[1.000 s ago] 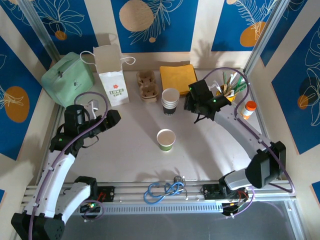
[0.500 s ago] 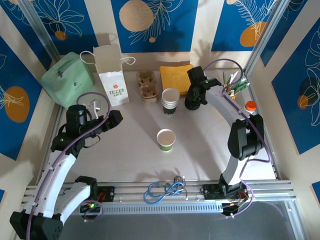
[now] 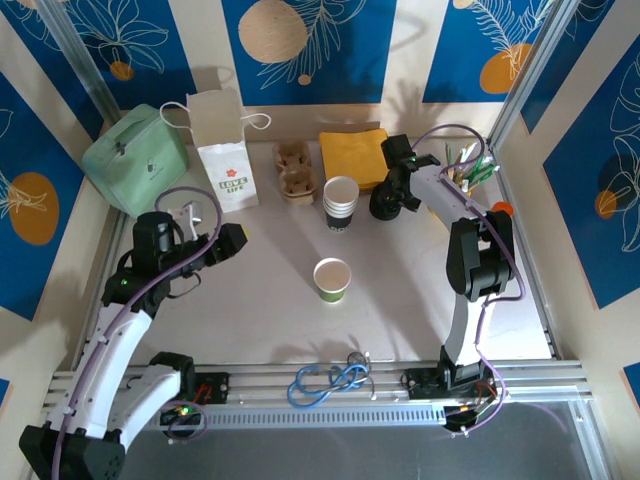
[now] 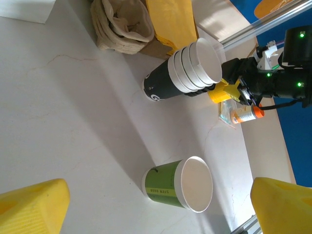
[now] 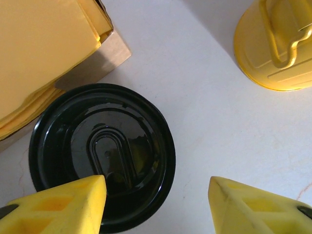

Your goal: Pack the takeout coffee

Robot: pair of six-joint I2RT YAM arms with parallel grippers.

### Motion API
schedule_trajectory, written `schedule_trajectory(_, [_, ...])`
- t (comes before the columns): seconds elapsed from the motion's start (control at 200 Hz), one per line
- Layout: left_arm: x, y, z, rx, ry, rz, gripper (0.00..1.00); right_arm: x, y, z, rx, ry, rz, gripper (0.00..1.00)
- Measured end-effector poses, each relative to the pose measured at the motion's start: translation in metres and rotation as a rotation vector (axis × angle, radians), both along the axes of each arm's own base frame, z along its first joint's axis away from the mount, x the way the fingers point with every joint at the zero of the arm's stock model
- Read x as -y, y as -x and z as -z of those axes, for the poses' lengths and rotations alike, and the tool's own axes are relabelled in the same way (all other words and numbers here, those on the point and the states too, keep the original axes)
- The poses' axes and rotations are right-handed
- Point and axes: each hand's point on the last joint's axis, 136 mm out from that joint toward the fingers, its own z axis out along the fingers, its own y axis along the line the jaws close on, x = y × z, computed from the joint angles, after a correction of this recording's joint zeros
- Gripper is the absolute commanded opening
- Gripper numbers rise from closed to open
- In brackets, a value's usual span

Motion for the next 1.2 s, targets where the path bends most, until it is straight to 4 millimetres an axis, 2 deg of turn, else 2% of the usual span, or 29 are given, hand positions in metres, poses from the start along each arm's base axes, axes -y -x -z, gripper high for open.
schedule_trajectory(0.275, [0.001,0.002,0.000,0.006,-0.003,0.014,0.95,-0.002,-0.004,0.004,0.005,-0.009,-0.002,0.57])
schedule_trajectory(0.51, [0.001,0.002,-0.001,0.010,-0.002,0.014,0.95,0.000,-0.005,0.013,-0.012,-0.010,0.002,0.53])
schedule_trajectory(0.885, [0.001,0.002,-0.001,0.009,-0.002,0.015,0.95,0.005,-0.008,0.017,-0.007,-0.028,0.017,0.48])
schedule_trajectory(1.201, [0.001,0.002,0.000,0.006,-0.003,0.015,0.96,0.005,-0.006,0.026,-0.010,-0.029,0.019,0.36])
